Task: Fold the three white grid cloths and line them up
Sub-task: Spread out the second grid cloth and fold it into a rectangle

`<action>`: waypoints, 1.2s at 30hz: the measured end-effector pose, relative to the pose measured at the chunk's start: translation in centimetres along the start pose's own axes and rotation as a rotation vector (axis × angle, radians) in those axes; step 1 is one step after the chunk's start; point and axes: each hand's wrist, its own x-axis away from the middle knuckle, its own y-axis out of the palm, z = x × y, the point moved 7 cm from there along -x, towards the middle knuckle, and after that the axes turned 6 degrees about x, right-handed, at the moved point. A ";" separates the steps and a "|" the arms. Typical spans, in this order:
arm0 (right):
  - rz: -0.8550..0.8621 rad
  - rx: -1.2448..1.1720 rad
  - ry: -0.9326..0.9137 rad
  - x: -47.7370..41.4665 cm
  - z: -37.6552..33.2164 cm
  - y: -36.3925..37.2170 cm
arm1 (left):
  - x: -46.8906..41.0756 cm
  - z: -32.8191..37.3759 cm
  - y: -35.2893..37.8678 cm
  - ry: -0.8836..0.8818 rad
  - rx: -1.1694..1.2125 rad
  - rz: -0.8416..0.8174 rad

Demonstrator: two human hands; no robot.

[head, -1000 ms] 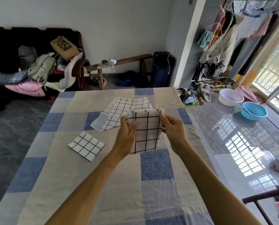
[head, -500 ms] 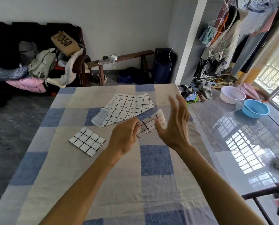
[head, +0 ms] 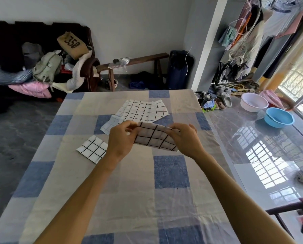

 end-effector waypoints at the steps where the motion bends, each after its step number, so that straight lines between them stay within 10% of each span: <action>1: 0.001 -0.012 0.005 0.0 0.0 -0.2 | 0.0 0.2 0.0 0.005 0.023 0.004; 36: 0.117 -0.417 -0.075 -0.6 -5.5 -3.0 | -0.8 6.5 0.4 0.202 0.098 0.024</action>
